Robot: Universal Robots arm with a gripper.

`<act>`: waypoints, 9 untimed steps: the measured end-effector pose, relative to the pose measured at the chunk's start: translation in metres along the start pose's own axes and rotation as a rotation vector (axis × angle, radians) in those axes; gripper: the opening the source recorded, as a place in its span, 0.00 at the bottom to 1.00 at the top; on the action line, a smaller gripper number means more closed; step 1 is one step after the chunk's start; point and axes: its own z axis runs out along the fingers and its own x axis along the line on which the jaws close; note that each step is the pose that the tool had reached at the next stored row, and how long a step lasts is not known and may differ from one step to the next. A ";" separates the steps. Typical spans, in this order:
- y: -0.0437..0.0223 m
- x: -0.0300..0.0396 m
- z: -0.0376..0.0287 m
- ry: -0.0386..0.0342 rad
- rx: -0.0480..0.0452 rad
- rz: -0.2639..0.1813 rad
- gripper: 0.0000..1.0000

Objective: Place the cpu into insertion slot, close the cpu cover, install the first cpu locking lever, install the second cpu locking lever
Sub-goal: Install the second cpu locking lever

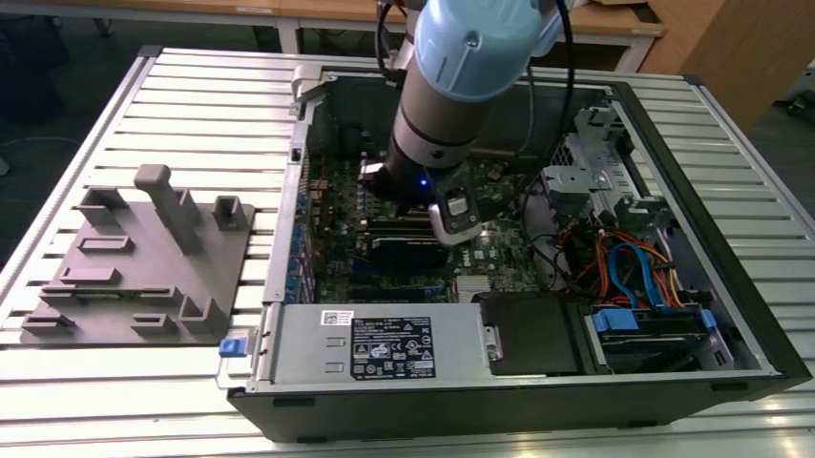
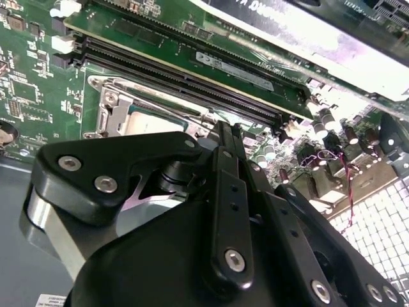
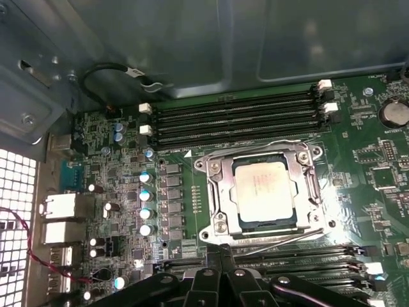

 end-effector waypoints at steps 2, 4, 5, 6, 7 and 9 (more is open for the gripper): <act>-0.0006 0.0002 0.0016 0.0005 -0.0045 0.000 0.10; -0.0013 0.0004 0.0028 0.0013 -0.0103 0.000 0.10; -0.0019 0.0004 0.0032 0.0020 -0.0154 -0.001 0.10; -0.0025 0.0003 0.0035 0.0026 -0.0206 -0.001 0.10; -0.0032 0.0002 0.0038 0.0033 -0.0260 -0.001 0.10; -0.0047 0.0001 0.0048 0.0044 -0.0344 -0.002 0.10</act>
